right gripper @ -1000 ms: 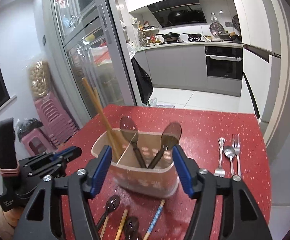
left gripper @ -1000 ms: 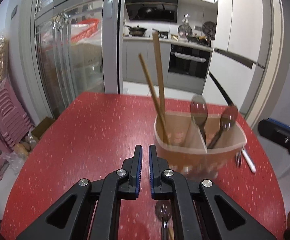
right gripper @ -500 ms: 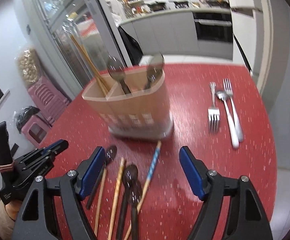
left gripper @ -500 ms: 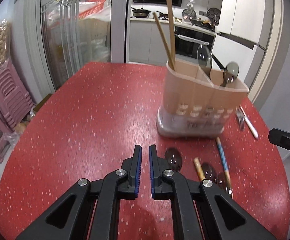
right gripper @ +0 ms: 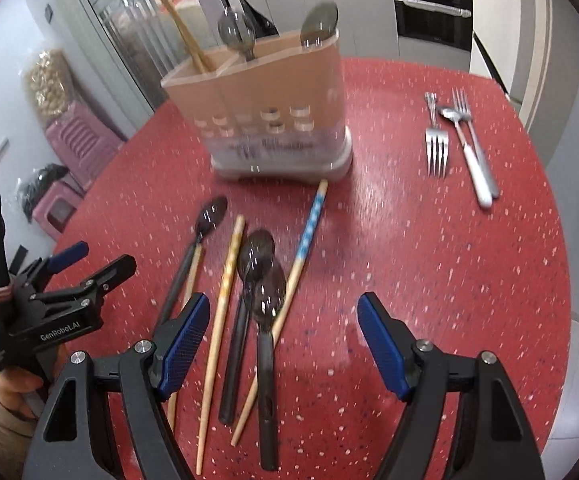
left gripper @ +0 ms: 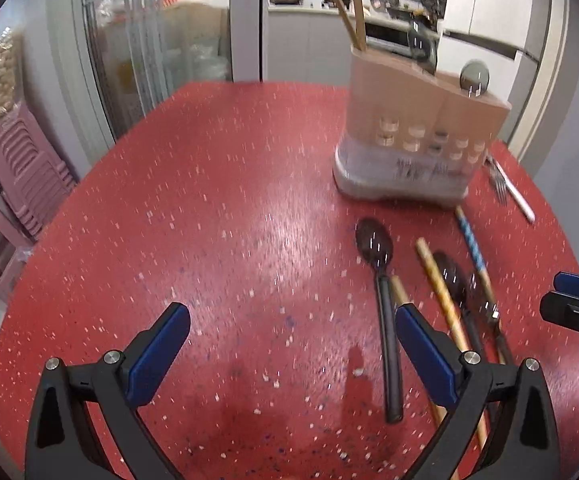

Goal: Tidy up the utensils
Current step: 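Withdraw both open tools from the caddy back over the remaining utensils, then grasp a dark spoon with the right tool while the left tool grasps another dark spoon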

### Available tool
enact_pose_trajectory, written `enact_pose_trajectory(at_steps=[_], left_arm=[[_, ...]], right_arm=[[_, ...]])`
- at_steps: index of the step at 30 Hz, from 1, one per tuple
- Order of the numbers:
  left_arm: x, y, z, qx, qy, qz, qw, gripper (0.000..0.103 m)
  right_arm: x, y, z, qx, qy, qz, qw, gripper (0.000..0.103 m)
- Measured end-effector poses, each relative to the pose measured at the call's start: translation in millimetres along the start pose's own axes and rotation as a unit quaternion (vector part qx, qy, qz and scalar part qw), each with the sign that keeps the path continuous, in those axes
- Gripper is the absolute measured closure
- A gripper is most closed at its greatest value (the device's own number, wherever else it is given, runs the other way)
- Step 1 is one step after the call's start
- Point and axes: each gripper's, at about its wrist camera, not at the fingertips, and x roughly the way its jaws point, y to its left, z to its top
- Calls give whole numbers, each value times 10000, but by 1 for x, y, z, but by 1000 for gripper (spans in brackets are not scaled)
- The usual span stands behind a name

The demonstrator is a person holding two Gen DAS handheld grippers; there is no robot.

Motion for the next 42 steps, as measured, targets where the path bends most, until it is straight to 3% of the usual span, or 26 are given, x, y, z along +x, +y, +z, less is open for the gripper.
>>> enact_pose_trajectory(at_steps=[7, 15, 25, 30, 35, 38, 42], left_arm=[[14, -18, -10, 382, 233, -123, 9989, 0], [28, -29, -10, 531, 499, 5, 9973, 0], [36, -28, -10, 596, 587, 77, 9965, 0], [41, -28, -3, 599, 574, 70, 9965, 0], [43, -28, 1, 602, 573, 72, 9965, 0], [45, -28, 4, 620, 595, 29, 9963, 0], [46, -30, 11, 708, 628, -27, 9955, 0]], right_arm=[[15, 8, -8, -133, 332, -107, 9993, 24], [30, 19, -11, -370, 608, -338, 9969, 26], [48, 24, -11, -433, 966, -505, 9931, 48], [54, 27, -7, -514, 938, -585, 9925, 53], [55, 28, -5, -539, 866, -636, 9927, 82], [54, 21, -4, -416, 832, -555, 9941, 89], [52, 9, -5, -164, 795, -322, 9962, 91]])
